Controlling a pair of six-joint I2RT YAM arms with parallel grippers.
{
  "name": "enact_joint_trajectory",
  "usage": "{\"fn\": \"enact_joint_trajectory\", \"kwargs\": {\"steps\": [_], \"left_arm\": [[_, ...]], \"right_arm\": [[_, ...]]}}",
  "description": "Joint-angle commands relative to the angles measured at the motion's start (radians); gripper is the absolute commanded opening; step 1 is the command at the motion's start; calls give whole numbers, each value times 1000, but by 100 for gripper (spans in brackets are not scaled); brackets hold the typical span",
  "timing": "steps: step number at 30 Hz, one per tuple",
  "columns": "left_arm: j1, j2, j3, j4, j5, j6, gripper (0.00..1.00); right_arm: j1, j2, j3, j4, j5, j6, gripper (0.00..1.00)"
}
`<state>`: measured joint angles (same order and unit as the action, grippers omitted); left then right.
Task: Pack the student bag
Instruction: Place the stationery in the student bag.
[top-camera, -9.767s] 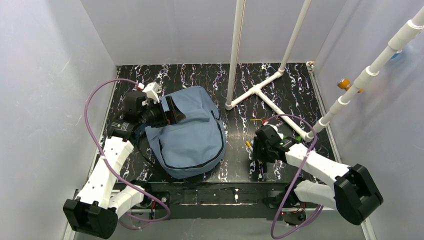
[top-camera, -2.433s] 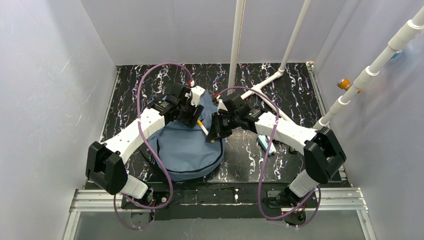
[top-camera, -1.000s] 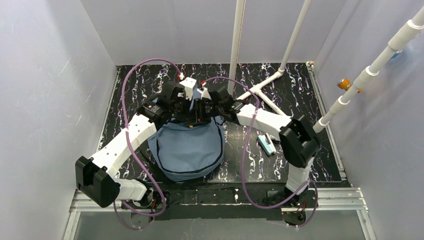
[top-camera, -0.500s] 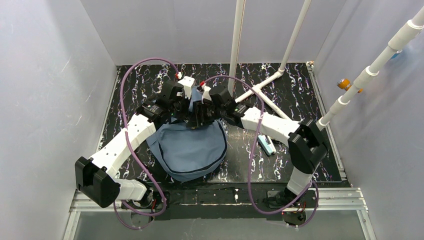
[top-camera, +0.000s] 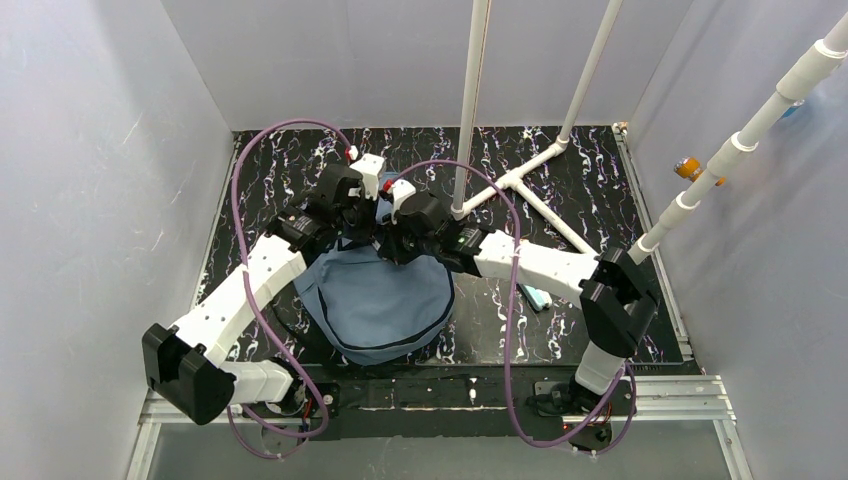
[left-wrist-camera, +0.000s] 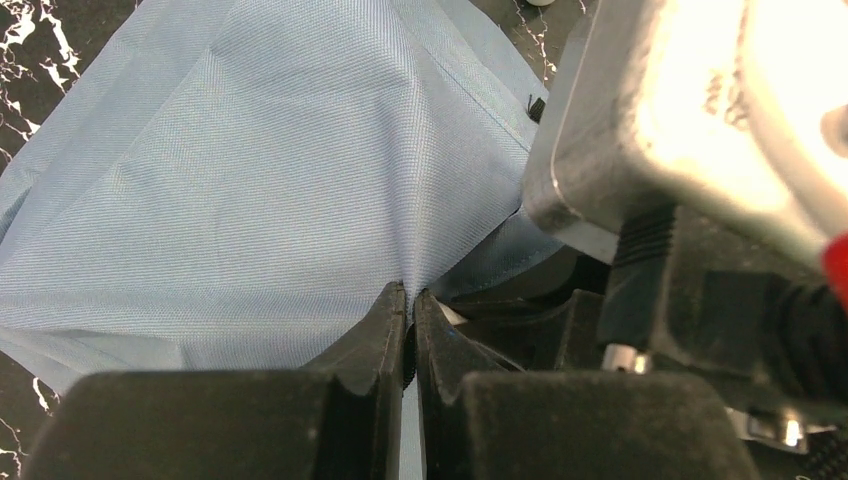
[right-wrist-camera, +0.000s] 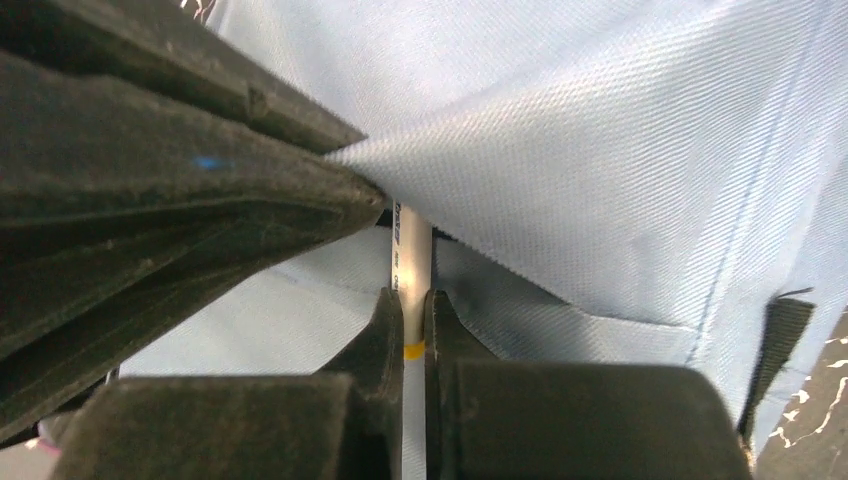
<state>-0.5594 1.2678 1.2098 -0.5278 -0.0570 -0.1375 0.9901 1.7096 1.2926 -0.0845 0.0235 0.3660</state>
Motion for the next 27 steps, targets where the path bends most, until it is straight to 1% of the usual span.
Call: {"fn": "enact_joint_trajectory", "kwargs": {"steps": [1,3,7,10,12,14,17,19,25,27], "left_arm": [[-14,-78,-9,24,51,-39,0],[-14,-86,-17,31,47,-42,0],[-14,-92,-25,37,48,-49,0],[-14,-94,-30,45,47,-52,0],[-14,-95,-36,50,48,-54,0],[-14,-94,-36,53,51,-58,0],[-14,-93,-39,57,49,-59,0],[-14,-92,-42,60,48,-59,0],[-14,-94,-44,65,45,-54,0],[-14,-96,-46,65,40,-53,0]], "right_arm": [[7,-46,2,134,152,-60,1],[7,-47,-2,201,152,-46,1],[5,-16,35,237,150,-22,1],[5,2,5,320,153,-44,1],[4,28,8,330,163,-69,5],[4,51,17,336,167,-89,15],[4,57,26,318,176,-94,36],[4,50,25,309,176,-95,46],[4,-7,32,214,136,-82,60],[4,-28,34,164,121,-75,63]]}}
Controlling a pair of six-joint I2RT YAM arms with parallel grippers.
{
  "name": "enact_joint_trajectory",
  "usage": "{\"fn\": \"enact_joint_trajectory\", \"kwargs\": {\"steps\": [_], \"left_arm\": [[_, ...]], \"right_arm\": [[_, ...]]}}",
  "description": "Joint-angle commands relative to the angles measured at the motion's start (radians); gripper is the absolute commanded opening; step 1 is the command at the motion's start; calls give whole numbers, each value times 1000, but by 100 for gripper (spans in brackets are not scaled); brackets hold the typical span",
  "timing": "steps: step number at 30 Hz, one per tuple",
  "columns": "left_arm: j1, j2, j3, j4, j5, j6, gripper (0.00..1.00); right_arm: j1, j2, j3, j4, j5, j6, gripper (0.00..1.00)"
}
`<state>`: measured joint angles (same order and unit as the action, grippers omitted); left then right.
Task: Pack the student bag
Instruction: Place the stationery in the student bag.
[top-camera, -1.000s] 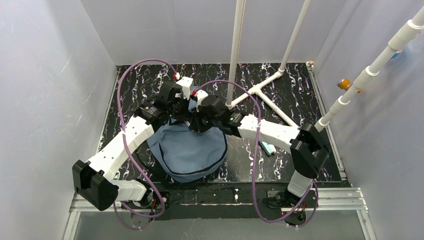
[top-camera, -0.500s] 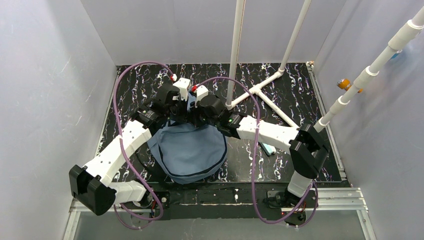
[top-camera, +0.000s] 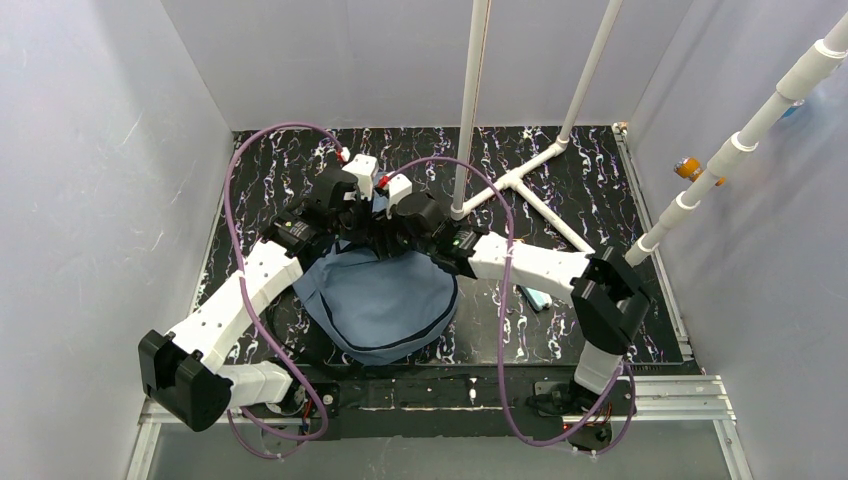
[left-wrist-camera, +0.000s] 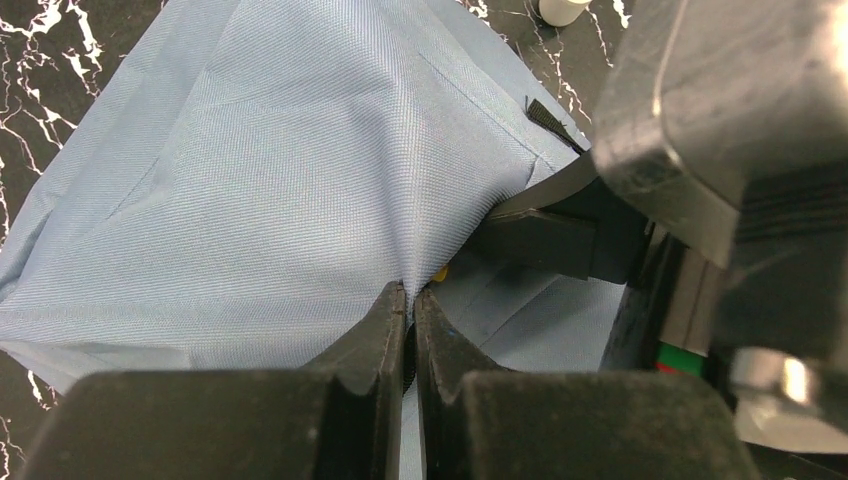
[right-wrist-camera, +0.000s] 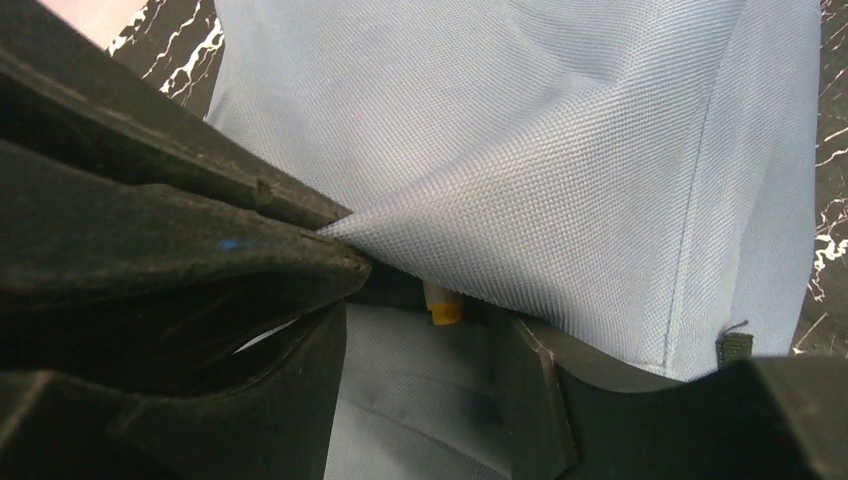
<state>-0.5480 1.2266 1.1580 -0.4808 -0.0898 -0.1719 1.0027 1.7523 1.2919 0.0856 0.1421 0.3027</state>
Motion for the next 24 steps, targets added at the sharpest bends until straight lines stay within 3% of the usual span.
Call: {"fn": "enact_joint_trajectory", "kwargs": {"steps": [1,6,11,16,21,24], "left_arm": [[-26,-54,6,18,72,-17,0],[-26,-52,8,18,73,-12,0],[-27,-43,12,16,73,-11,0],[-26,-41,23,10,80,-15,0],[-26,-37,29,8,90,-23,0],[-26,-34,30,7,90,-26,0]], "right_arm": [[-9,-85,27,-25,-7,-4,64],[-9,-159,-44,-36,-16,31,64],[-9,-164,-78,30,-43,37,32],[-9,-82,-44,79,-97,41,9],[-8,-17,-48,147,-76,32,4],[-7,-9,-92,216,37,22,1]]}}
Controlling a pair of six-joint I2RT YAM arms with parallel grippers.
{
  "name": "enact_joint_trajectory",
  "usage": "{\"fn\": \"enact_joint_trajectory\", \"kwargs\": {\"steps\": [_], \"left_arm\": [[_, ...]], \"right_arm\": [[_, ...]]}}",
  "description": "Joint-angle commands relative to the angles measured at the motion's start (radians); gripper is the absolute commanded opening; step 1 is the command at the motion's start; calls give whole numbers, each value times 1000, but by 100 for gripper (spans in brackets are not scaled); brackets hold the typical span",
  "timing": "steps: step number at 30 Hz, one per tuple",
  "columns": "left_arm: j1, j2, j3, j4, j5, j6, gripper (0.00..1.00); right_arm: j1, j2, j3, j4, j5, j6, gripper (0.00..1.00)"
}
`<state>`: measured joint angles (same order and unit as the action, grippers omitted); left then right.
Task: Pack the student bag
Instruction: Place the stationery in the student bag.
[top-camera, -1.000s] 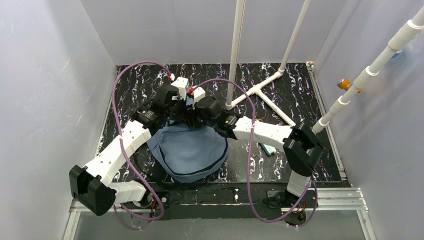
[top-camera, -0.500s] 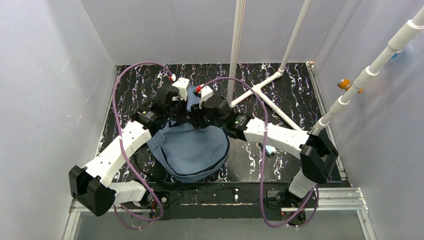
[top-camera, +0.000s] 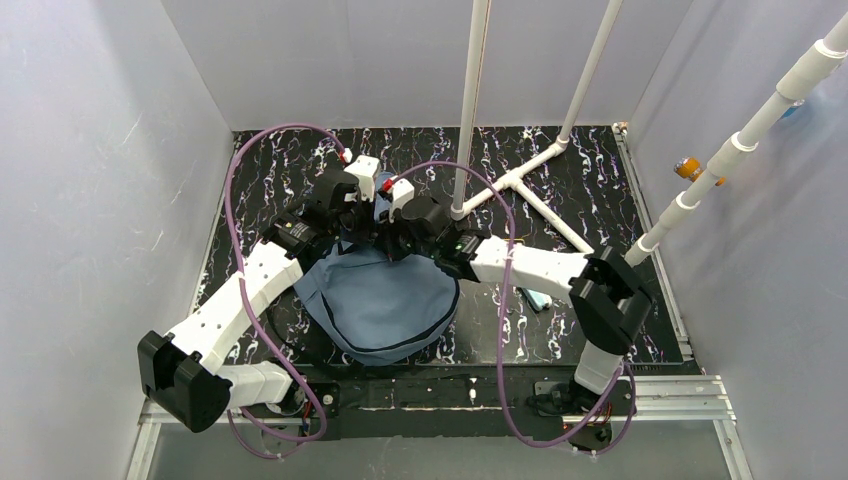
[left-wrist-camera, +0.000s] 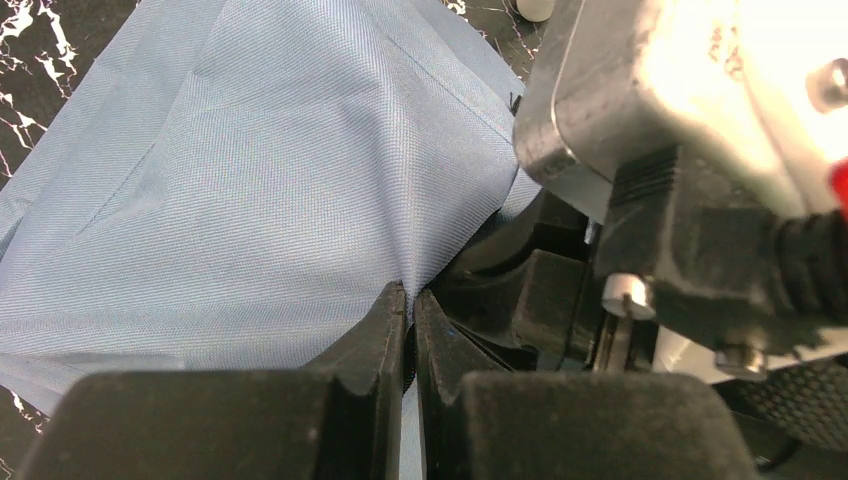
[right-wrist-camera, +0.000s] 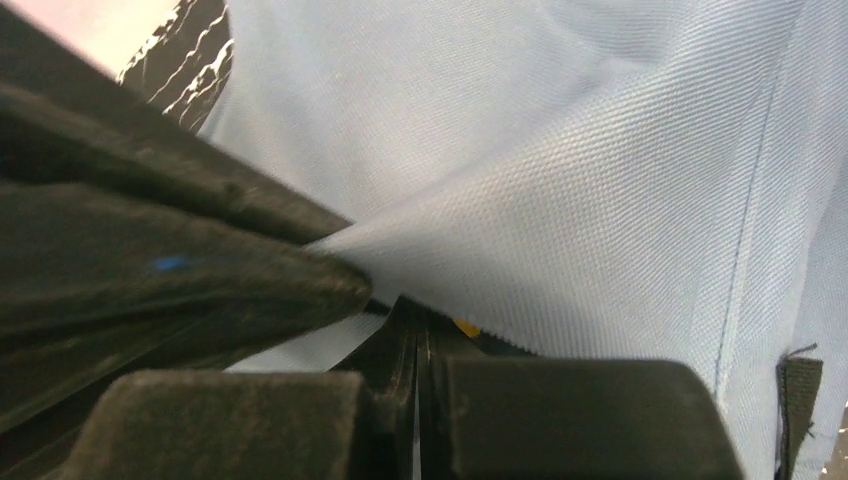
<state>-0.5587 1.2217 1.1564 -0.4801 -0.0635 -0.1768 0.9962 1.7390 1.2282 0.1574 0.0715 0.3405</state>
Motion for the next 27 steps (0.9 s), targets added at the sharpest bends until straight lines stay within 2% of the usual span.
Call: {"fn": "enact_joint_trajectory", "kwargs": {"steps": [1,7,10,14,18,21,24,27], "left_arm": [[-15,-29,32,7,64,-21,0],[-15,-34,30,1,64,-20,0],[-15,-38,20,0,63,-18,0],[-15,-40,2,3,63,-20,0],[-15,-41,-19,16,64,-20,0],[-15,-38,-30,25,63,-15,0],[-15,-32,-39,30,58,-11,0],[-15,-31,-51,37,54,-10,0]], "right_arm": [[-1,-1,-52,180,166,-21,1],[-2,-27,-144,365,424,-61,1],[-5,-29,-147,385,469,-56,9],[-7,-68,-121,301,414,-64,20],[-8,-139,-88,137,289,-53,44],[-8,-211,-94,16,148,-64,57],[-8,-306,-149,-89,76,-74,63],[-8,-430,-214,-206,134,-96,69]]}}
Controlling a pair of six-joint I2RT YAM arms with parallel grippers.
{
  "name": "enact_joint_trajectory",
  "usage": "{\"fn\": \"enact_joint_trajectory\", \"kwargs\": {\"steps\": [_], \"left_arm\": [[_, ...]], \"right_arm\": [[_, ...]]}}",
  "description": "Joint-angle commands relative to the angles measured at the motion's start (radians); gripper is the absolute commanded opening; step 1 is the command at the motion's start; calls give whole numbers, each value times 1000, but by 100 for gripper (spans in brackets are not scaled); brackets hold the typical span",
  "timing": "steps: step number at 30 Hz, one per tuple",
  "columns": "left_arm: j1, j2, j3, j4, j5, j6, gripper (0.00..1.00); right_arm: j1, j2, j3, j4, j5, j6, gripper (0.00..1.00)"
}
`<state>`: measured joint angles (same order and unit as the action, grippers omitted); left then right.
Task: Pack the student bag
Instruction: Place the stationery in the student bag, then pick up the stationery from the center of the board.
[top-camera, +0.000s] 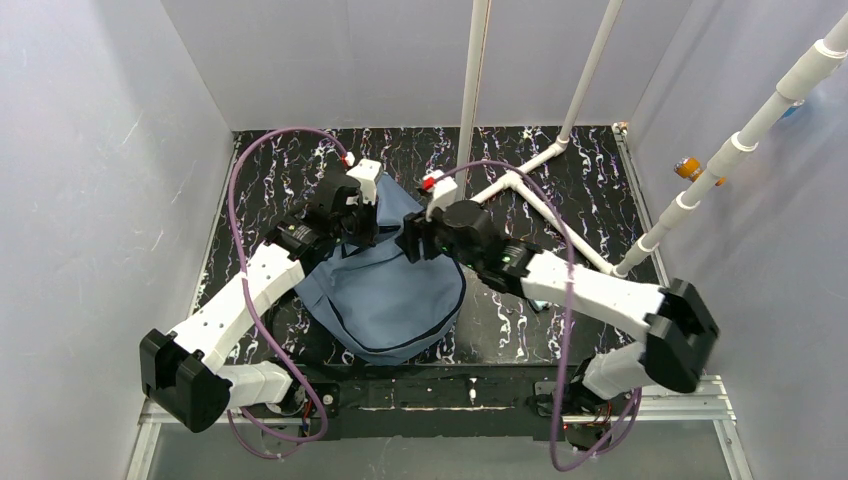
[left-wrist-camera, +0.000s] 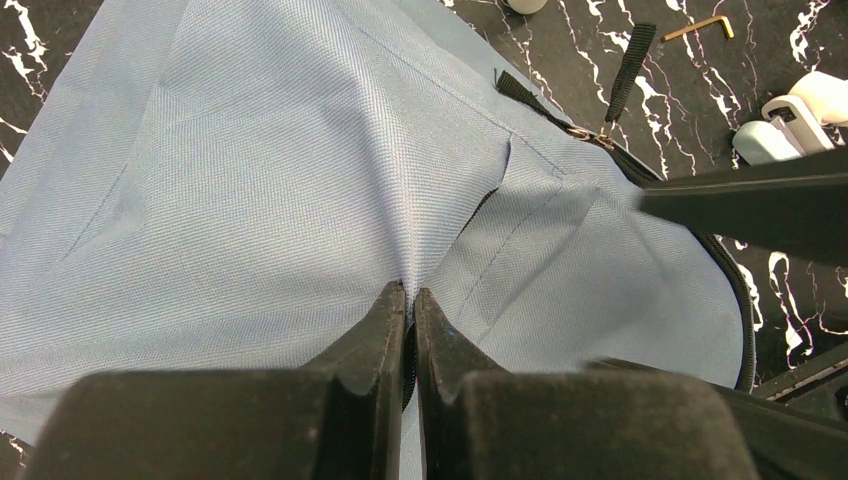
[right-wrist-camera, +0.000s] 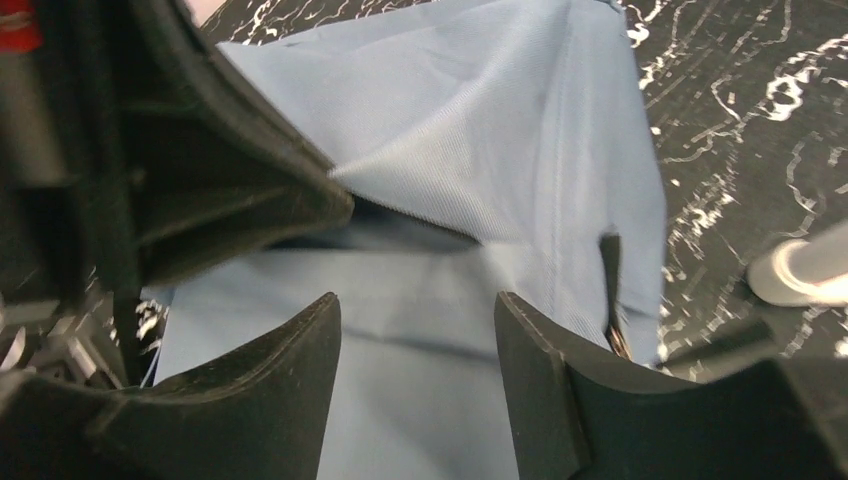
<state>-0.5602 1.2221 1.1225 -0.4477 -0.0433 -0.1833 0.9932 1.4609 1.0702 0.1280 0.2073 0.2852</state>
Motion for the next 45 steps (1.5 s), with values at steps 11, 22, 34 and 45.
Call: {"fn": "enact_joint_trajectory", "kwargs": {"steps": [11,22,34,45], "left_arm": [[-14,-45,-55,20,36,-15,0],[-14,-26,-55,40,94,-45,0],[-14,-36,-65,46,121,-77,0],[-14,-1,-40,48,141,-85,0]], "right_arm": [[-304,-335,-220,-631,320,271,98],[-578,-439,-434,-659,91,420,98],[-665,-396,-475,-584,-75,274,98],[-506,-269,-460,-557,32,268,75]]}}
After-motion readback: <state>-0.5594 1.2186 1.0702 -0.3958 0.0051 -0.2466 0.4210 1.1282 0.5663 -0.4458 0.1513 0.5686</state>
